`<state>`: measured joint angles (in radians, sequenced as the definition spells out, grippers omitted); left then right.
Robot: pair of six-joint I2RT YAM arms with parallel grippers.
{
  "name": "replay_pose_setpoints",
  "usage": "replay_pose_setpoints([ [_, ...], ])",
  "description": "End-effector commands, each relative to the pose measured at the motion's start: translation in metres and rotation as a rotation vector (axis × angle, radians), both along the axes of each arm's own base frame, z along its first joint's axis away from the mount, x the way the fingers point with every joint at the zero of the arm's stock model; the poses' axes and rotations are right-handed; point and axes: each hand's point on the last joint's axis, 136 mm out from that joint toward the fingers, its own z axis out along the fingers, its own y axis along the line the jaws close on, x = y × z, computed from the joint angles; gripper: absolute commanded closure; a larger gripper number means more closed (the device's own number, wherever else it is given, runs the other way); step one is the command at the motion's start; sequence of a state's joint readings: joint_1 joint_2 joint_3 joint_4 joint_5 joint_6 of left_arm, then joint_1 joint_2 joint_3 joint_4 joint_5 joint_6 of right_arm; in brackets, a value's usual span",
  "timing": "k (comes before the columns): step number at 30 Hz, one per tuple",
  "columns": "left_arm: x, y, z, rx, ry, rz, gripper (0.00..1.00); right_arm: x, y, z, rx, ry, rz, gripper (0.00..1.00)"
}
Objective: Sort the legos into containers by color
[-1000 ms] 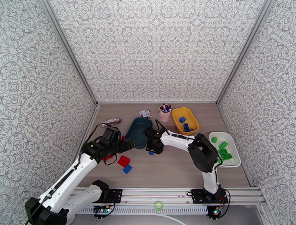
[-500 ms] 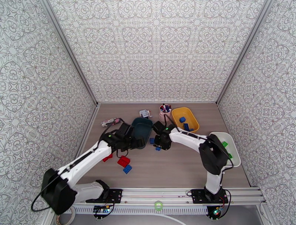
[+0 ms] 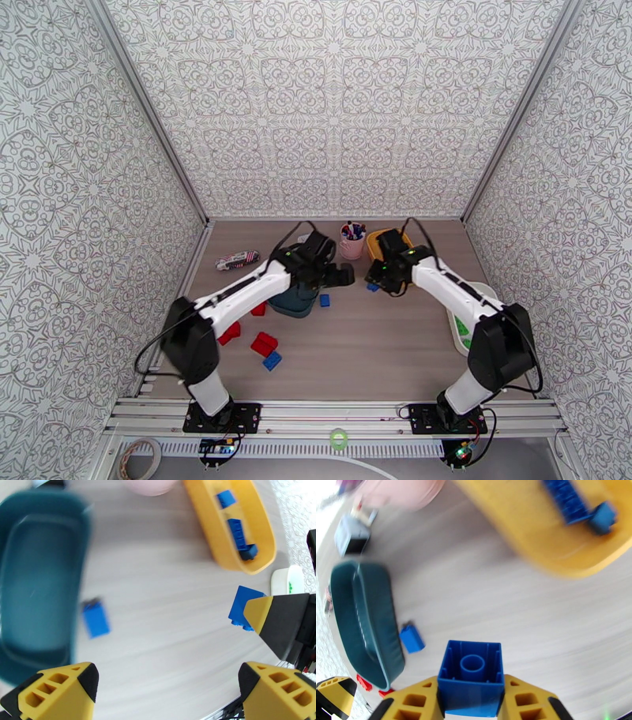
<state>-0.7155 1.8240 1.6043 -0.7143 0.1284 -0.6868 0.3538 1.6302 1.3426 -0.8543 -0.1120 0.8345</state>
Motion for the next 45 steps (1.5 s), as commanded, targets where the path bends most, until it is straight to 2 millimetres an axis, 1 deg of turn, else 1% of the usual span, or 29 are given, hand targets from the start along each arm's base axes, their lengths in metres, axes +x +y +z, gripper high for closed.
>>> replay_pose_setpoints([
  [1, 0.006, -0.023, 0.014, 0.002, -0.024, -0.075, 0.01, 0.010, -0.022, 0.018, 0.019, -0.021, 0.012, 0.73],
  [4, 0.018, -0.030, 0.023, 0.015, -0.054, -0.073, 0.01, 0.026, -0.039, 0.022, 0.029, -0.022, -0.007, 0.73],
  [7, 0.027, -0.027, 0.022, 0.026, -0.063, -0.047, 0.01, 0.043, -0.049, 0.027, 0.021, -0.024, -0.005, 0.73],
  [10, 0.033, -0.018, 0.016, 0.041, -0.052, -0.005, 0.01, 0.060, -0.054, 0.028, 0.018, -0.020, -0.001, 0.73],
  [13, 0.035, -0.006, 0.010, 0.055, -0.041, 0.035, 0.01, 0.076, -0.056, 0.024, 0.019, -0.011, 0.000, 0.72],
  [17, 0.035, 0.012, 0.011, 0.064, -0.043, 0.086, 0.01, 0.095, -0.059, 0.017, 0.019, 0.007, -0.003, 0.71],
  [19, 0.033, 0.022, 0.011, 0.073, -0.044, 0.110, 0.01, 0.102, -0.060, 0.013, 0.016, 0.015, -0.004, 0.67],
  [22, 0.029, 0.038, 0.014, 0.077, -0.048, 0.150, 0.01, 0.111, -0.058, 0.007, 0.021, 0.028, 0.005, 0.59],
  [23, 0.026, 0.044, 0.011, 0.083, -0.045, 0.163, 0.01, 0.112, -0.058, 0.005, 0.020, 0.035, 0.009, 0.56],
  [26, 0.018, 0.062, 0.011, 0.091, -0.041, 0.198, 0.01, 0.116, -0.057, 0.006, 0.021, 0.031, 0.011, 0.49],
  [28, 0.013, 0.073, 0.011, 0.097, -0.042, 0.219, 0.01, 0.117, -0.057, 0.008, 0.021, 0.025, 0.010, 0.44],
  [31, 0.004, 0.090, 0.012, 0.108, -0.043, 0.243, 0.01, 0.114, -0.056, 0.013, 0.027, 0.014, 0.009, 0.41],
  [34, -0.005, 0.107, 0.009, 0.118, -0.033, 0.266, 0.01, 0.105, -0.052, 0.018, 0.028, -0.005, 0.014, 0.38],
  [35, -0.009, 0.113, 0.007, 0.122, -0.027, 0.275, 0.01, 0.101, -0.048, 0.021, 0.027, -0.016, 0.022, 0.36],
  [37, -0.016, 0.124, 0.003, 0.128, -0.015, 0.293, 0.01, 0.090, -0.038, 0.024, 0.024, -0.026, 0.041, 0.35],
  [40, -0.027, 0.142, -0.003, 0.135, 0.005, 0.323, 0.01, 0.071, -0.017, 0.023, 0.016, -0.026, 0.080, 0.33],
  [43, -0.038, 0.159, -0.009, 0.140, 0.023, 0.358, 0.01, 0.051, 0.009, 0.020, 0.016, -0.023, 0.114, 0.32],
  [45, -0.045, 0.173, -0.013, 0.140, 0.036, 0.387, 0.01, 0.036, 0.033, 0.015, 0.018, -0.020, 0.154, 0.29],
])
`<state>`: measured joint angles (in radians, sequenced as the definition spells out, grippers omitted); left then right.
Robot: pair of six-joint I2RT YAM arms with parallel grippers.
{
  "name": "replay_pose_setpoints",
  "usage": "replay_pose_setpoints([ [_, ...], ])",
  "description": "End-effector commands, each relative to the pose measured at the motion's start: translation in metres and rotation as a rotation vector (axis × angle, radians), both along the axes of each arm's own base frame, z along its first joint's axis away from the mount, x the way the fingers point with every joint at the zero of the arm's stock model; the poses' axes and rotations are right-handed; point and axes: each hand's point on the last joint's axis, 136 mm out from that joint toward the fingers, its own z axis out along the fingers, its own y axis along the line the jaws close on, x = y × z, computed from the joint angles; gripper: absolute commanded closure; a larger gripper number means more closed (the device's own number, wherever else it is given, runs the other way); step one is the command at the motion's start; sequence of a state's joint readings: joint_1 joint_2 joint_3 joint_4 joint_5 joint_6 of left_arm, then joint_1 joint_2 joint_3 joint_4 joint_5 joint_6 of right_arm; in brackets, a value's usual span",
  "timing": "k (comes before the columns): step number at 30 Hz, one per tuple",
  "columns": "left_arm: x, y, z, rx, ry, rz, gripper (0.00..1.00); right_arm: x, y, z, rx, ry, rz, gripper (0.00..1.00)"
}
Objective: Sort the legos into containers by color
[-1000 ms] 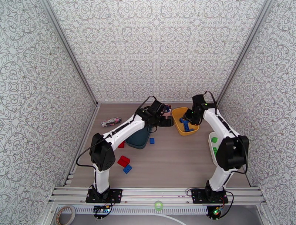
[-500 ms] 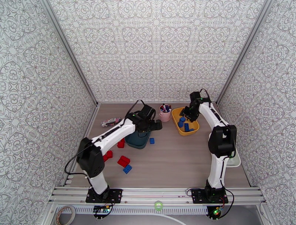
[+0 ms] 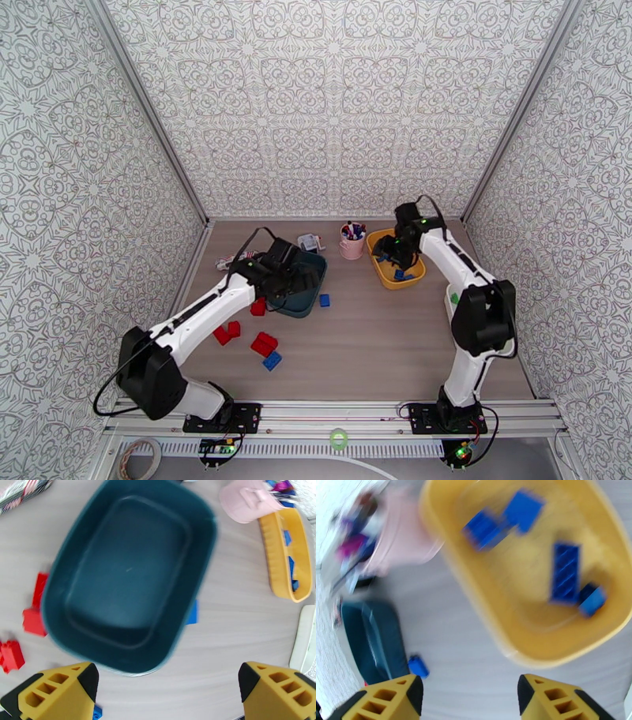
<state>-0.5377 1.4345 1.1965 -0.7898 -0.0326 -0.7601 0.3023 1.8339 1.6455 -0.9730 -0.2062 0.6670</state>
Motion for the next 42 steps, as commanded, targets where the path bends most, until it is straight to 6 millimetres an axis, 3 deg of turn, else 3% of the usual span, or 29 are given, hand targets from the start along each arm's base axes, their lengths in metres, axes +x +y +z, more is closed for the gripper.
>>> replay_pose_setpoints([
  [1, -0.012, 0.025, 0.000, 0.004, 0.008, 0.070, 0.01, -0.018, 0.033, -0.005, -0.001, -0.013, 0.034, 0.28],
  [5, -0.024, 0.045, -0.001, -0.006, 0.005, 0.111, 0.01, -0.040, 0.077, -0.029, -0.033, 0.031, 0.126, 0.27],
  [9, -0.037, 0.059, -0.001, -0.013, 0.002, 0.134, 0.01, -0.054, 0.110, -0.052, -0.089, 0.065, 0.204, 0.29],
  [15, -0.053, 0.072, -0.005, -0.026, 0.011, 0.155, 0.01, -0.063, 0.145, -0.085, -0.137, 0.118, 0.287, 0.39],
  [19, -0.060, 0.077, -0.005, -0.034, 0.015, 0.161, 0.01, -0.061, 0.163, -0.098, -0.126, 0.137, 0.300, 0.40],
  [30, -0.064, 0.093, 0.003, -0.038, 0.006, 0.168, 0.01, -0.055, 0.175, -0.116, -0.136, 0.172, 0.299, 0.41],
  [38, -0.061, 0.098, 0.003, -0.051, 0.008, 0.179, 0.01, -0.061, 0.170, -0.131, -0.169, 0.209, 0.296, 0.42],
  [42, -0.059, 0.096, 0.002, -0.061, 0.007, 0.181, 0.01, -0.063, 0.164, -0.136, -0.202, 0.221, 0.291, 0.48],
])
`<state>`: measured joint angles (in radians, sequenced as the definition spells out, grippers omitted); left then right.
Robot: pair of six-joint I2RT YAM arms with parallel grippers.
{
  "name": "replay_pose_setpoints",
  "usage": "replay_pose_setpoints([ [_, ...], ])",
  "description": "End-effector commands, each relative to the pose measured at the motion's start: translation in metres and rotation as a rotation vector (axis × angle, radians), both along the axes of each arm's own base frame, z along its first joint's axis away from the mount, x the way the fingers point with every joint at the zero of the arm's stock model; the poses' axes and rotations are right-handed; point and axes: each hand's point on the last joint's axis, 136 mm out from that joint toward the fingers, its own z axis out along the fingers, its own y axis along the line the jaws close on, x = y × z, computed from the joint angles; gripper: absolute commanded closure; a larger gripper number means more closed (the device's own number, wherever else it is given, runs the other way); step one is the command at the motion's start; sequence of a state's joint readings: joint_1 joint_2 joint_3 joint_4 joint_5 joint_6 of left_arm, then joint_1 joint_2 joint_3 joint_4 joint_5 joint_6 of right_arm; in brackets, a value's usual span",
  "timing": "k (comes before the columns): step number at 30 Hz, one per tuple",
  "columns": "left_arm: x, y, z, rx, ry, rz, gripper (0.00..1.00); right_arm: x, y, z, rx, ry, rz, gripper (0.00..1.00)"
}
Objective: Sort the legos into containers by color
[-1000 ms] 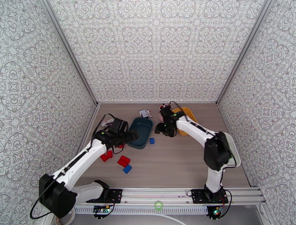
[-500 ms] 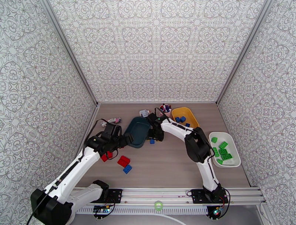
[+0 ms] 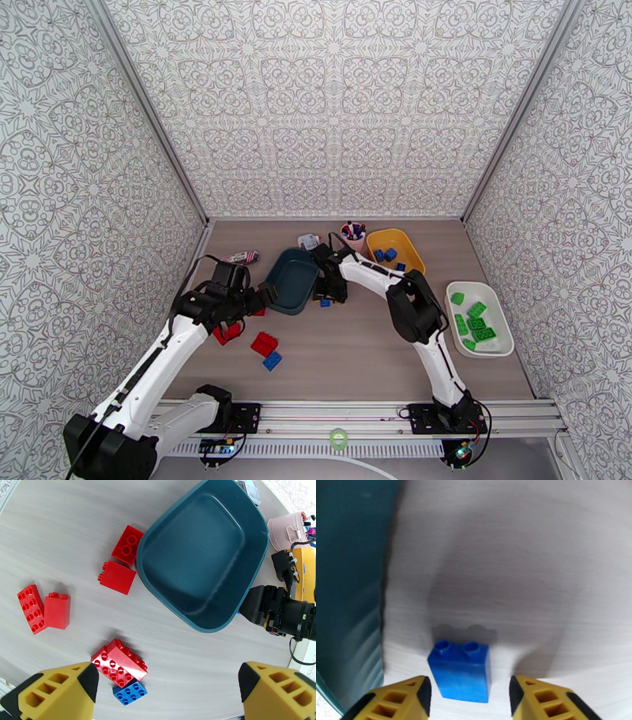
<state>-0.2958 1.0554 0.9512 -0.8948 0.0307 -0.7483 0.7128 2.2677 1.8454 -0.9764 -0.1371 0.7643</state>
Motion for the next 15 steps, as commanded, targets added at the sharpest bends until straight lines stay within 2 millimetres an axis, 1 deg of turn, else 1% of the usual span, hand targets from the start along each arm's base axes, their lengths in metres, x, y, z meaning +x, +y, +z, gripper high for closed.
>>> replay_pose_setpoints([
  [1, -0.003, -0.001, -0.004, -0.008, 0.012, -0.017, 0.01, -0.004, -0.005, -0.008, -0.054, 0.012, -0.003, 0.50],
  [8, 0.000, -0.003, -0.005, -0.015, 0.011, -0.014, 0.01, -0.006, -0.019, -0.014, -0.110, 0.019, -0.007, 0.57],
  [10, 0.001, -0.004, -0.005, -0.017, 0.011, -0.015, 0.01, -0.005, -0.024, -0.013, -0.111, 0.017, -0.011, 0.59],
  [13, 0.005, -0.010, -0.007, -0.020, 0.014, -0.029, 0.01, -0.002, -0.031, -0.007, -0.108, 0.002, -0.018, 0.63],
  [15, 0.008, -0.018, -0.009, -0.021, 0.018, -0.050, 0.01, 0.001, -0.037, 0.001, -0.098, -0.015, -0.025, 0.64],
])
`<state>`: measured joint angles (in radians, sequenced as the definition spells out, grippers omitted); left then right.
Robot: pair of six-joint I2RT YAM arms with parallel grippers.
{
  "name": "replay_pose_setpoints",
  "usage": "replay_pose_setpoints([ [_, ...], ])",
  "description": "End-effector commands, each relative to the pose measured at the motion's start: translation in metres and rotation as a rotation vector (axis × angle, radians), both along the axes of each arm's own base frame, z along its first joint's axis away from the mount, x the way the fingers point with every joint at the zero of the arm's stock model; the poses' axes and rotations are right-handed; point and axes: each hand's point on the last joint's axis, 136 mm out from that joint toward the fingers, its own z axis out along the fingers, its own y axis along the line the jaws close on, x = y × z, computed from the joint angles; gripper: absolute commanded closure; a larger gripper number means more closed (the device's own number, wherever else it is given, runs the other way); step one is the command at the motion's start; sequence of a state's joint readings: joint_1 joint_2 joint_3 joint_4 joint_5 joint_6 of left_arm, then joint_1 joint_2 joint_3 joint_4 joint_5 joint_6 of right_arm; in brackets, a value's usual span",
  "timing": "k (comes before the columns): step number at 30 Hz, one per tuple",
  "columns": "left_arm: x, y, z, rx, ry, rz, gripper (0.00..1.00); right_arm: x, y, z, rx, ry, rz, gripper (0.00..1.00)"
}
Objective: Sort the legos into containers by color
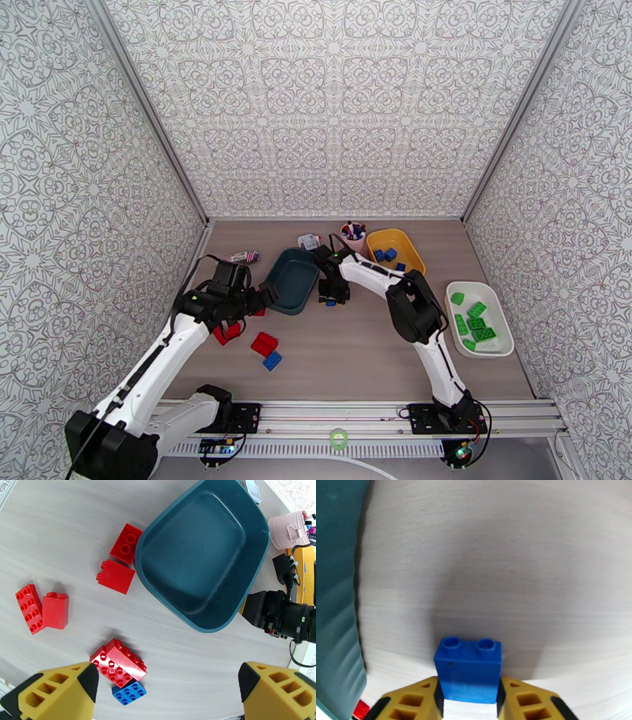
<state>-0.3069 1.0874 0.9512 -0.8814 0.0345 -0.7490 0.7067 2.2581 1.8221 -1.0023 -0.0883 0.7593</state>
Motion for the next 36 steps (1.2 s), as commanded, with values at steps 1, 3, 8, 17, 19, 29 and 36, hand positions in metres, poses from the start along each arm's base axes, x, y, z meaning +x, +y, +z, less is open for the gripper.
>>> replay_pose_setpoints([
  [1, 0.006, -0.018, -0.003, -0.024, -0.001, -0.048, 0.01, 0.004, -0.023, 0.011, -0.029, -0.024, -0.020, 0.64],
  [3, 0.011, -0.032, -0.005, -0.030, 0.004, -0.080, 0.01, 0.007, -0.030, 0.023, -0.015, -0.044, -0.031, 0.65],
  [8, 0.029, -0.076, -0.007, -0.034, -0.004, -0.186, 0.01, 0.013, -0.061, 0.057, 0.020, -0.104, -0.084, 0.65],
  [17, 0.075, -0.186, 0.007, -0.081, -0.028, -0.472, 0.01, 0.031, -0.161, 0.104, 0.069, -0.181, -0.272, 0.66],
  [19, 0.083, -0.213, 0.014, -0.091, -0.042, -0.537, 0.01, 0.038, -0.178, 0.111, 0.080, -0.193, -0.307, 0.66],
  [29, 0.092, -0.303, 0.044, -0.116, -0.100, -0.743, 0.01, 0.082, -0.213, 0.118, 0.105, -0.186, -0.397, 0.58],
  [36, 0.092, -0.276, 0.046, -0.040, -0.105, -0.688, 0.01, 0.100, -0.217, 0.126, 0.107, -0.193, -0.408, 0.39],
])
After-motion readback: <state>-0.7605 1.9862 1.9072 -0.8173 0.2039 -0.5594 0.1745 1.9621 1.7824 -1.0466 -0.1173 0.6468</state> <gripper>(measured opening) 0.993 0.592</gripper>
